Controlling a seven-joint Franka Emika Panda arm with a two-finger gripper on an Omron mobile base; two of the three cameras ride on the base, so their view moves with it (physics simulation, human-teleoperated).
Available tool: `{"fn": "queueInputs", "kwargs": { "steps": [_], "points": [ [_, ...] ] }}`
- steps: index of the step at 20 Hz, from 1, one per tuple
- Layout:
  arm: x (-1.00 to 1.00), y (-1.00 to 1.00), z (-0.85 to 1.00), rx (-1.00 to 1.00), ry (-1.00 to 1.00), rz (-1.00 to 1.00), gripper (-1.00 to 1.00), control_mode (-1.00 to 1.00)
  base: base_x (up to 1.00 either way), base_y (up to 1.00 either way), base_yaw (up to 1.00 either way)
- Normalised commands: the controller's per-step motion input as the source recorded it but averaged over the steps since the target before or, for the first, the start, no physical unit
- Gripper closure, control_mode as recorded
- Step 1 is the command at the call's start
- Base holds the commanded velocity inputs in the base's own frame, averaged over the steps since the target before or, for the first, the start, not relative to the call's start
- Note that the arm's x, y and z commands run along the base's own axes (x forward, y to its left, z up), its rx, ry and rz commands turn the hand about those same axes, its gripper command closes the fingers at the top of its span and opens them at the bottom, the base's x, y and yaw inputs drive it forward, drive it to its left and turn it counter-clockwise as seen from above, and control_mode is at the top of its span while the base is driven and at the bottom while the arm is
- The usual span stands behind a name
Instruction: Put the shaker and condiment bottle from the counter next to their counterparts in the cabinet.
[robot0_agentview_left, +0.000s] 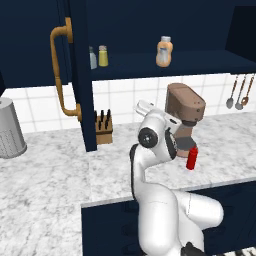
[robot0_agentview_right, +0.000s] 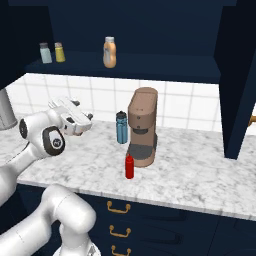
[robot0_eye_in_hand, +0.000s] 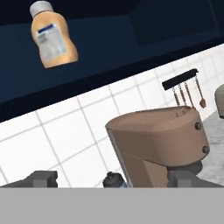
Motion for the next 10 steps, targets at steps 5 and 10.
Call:
{"fn": "queueInputs", "kwargs": {
  "steps": [5, 10],
  "points": [
    [-0.05, -0.39, -0.57, 0.0, 0.01, -0.12, -1.0, -1.0, 0.0, 0.0, 0.0],
    [-0.23, -0.41, -0.41, 0.02, 0.01, -0.31, -1.0, -1.0, 0.0, 0.0, 0.0]
  ]
}}
